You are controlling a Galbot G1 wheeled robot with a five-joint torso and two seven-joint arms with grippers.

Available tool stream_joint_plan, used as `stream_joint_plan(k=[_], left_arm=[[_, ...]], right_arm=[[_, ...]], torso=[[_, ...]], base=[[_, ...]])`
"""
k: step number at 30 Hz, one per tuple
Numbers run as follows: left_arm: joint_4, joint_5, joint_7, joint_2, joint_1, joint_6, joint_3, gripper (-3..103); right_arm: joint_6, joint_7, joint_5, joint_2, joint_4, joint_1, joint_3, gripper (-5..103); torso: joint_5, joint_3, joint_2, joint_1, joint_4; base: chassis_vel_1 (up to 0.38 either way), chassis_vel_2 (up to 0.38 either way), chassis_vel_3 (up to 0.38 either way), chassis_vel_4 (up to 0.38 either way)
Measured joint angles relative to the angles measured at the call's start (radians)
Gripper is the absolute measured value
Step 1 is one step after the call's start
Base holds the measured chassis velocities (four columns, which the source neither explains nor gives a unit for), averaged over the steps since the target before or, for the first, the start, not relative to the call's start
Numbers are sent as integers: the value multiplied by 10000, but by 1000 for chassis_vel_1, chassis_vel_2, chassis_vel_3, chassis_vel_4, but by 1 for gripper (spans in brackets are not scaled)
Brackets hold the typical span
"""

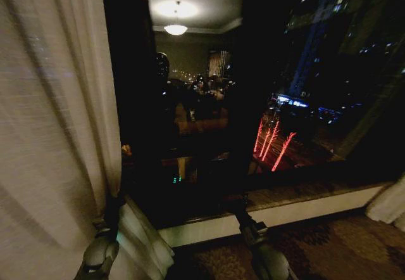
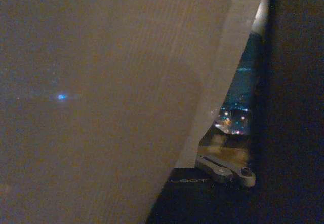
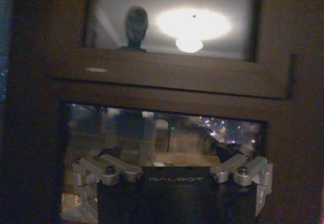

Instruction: Open the curtains by pulling them apart, changing their state from closed to fully open.

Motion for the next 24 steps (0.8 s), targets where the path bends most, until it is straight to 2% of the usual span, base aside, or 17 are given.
stream_joint_plan(k=[10,24], left_arm=[[109,342,15,-267,179,-233,114,0],[195,344,15,-246,186,-270,23,0]], right_arm=[[0,0,0,0,0,0,0,100],[0,0,0,0,0,0,0,100]], torso=[[1,0,0,1,-2],[1,0,0,1,-1]], base=[[346,345,-339,-349],[378,326,-382,-337]])
